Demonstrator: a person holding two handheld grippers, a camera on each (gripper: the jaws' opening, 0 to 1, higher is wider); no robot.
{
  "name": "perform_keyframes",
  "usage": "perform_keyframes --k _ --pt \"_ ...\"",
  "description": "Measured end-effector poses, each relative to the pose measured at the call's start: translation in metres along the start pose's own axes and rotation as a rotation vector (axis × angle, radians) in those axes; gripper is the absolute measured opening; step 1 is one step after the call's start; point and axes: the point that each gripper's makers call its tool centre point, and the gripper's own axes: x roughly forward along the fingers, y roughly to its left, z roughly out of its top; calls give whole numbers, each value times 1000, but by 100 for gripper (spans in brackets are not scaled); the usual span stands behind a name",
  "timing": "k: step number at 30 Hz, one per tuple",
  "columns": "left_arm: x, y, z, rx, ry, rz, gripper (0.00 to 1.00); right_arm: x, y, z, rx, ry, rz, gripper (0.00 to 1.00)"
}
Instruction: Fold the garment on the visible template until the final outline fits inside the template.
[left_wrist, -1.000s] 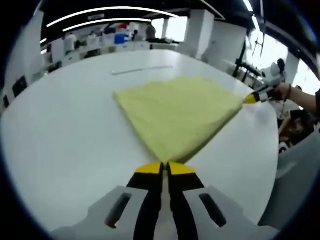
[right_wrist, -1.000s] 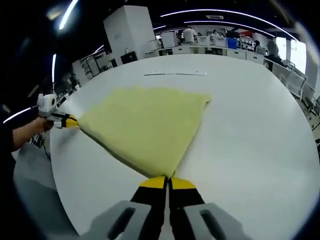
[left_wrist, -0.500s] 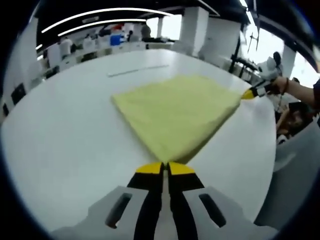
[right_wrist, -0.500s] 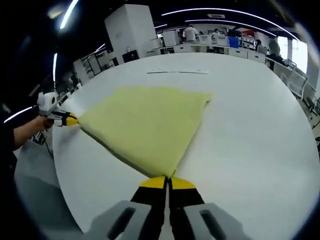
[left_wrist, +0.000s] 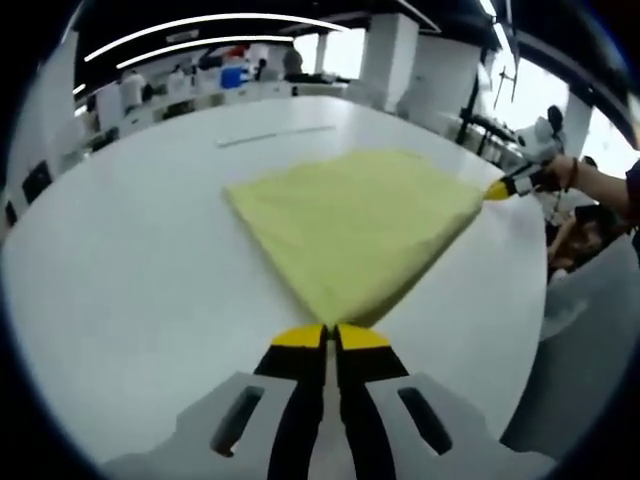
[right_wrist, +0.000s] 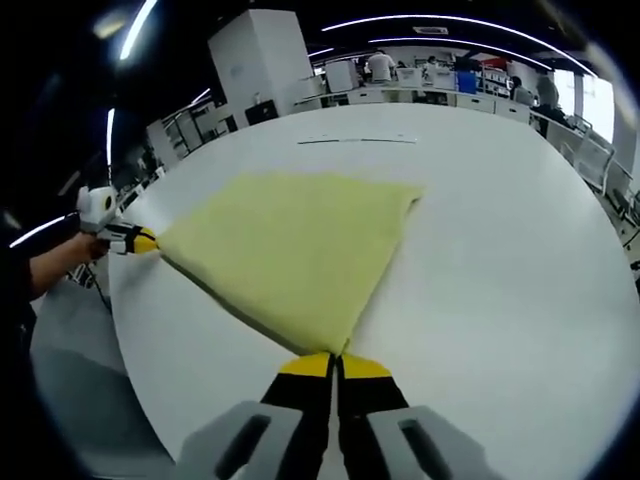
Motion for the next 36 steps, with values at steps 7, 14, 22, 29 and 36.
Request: perform_keyframes --k 7,14,22,29,36 --pt "-2 1 3 -107 -44 -10 0 3 -1 -1 11 7 -9 0" --pt "-1 1 4 -137 -44 -4 2 3 -6 0 31 4 -48 3" --pt "-9 -1 18 -233 -83 15 22 -6 -3 14 81 -41 -62 36" --pt "-18 -5 34 -274 -98 27 45 -13 8 34 90 -79 -69 71" --pt "-35 -14 51 -240 -128 32 62 -27 27 46 55 -88 -51 92"
